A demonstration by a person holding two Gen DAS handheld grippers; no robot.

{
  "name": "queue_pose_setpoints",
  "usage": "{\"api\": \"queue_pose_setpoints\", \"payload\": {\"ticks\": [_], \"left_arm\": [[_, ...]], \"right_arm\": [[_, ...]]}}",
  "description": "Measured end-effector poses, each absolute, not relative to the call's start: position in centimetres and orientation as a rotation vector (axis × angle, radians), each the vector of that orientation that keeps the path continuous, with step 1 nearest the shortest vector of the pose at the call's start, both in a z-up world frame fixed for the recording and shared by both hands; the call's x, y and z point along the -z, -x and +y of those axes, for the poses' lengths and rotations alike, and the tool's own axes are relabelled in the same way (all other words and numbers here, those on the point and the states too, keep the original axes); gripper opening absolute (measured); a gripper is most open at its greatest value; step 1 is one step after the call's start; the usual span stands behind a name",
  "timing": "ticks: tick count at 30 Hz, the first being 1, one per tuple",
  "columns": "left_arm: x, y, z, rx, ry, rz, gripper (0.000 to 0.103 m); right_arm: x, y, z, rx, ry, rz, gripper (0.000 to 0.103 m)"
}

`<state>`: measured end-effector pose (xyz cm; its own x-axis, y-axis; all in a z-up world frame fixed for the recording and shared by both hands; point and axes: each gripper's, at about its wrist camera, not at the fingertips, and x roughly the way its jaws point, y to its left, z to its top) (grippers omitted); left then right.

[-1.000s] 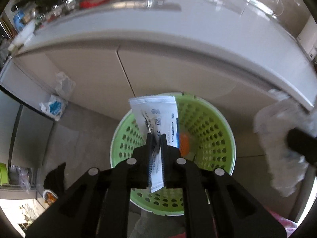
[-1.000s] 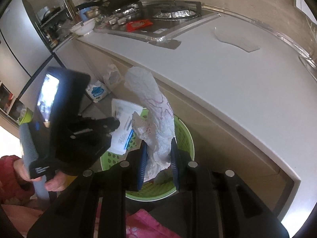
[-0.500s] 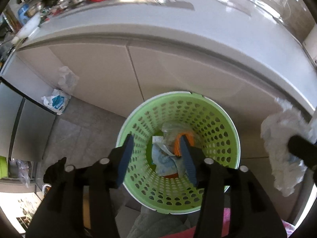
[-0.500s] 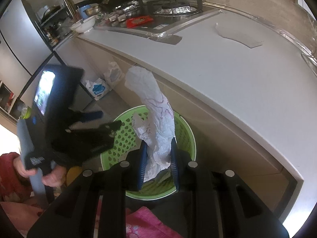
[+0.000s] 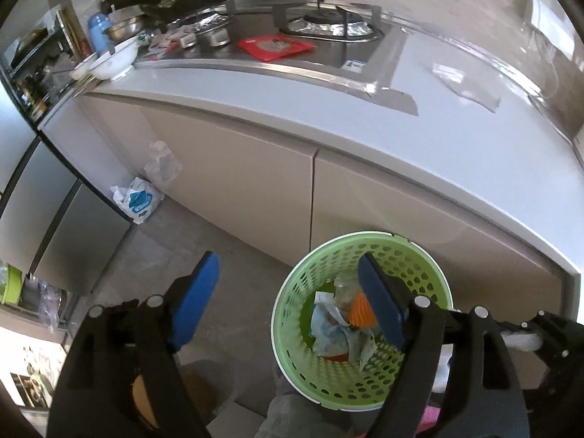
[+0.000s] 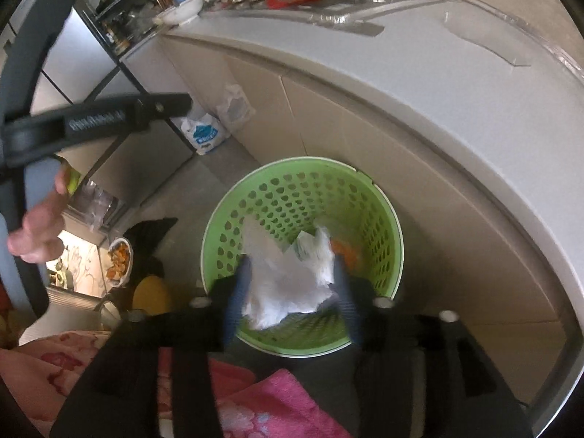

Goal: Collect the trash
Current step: 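Carry the tissue and wrapper packet to the green basket and release both, then grasp the clear plastic tray with the right tool while the left tool grasps the red snack bag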

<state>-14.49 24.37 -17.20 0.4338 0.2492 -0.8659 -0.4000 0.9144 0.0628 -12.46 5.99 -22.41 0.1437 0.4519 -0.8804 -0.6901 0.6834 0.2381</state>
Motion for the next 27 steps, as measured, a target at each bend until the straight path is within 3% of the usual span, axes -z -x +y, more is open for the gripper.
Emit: {"api": "queue_pose_setpoints", "payload": {"ticks": [11, 18, 24, 27], "left_arm": [[16.2, 14.7, 23.9, -0.41, 0.171, 1.034, 0.077], [13.5, 12.1, 23.2, -0.368, 0.135, 0.972, 0.087], [11.9, 7.7, 22.0, -0.32, 0.074, 0.927, 0.091], [11.5, 5.6, 21.8, -0.306, 0.071, 0.92, 0.093]], "right_arm": [[19.9, 10.6, 4.9, -0.801, 0.227, 1.081, 0.055], [15.9, 5.0, 3.3, -0.723, 0.251, 0.936, 0.07], [14.1, -3.3, 2.7, -0.671, 0.237, 0.879, 0.071], [14.0, -6.6, 2.8, -0.658, 0.251, 0.868, 0.081]]}}
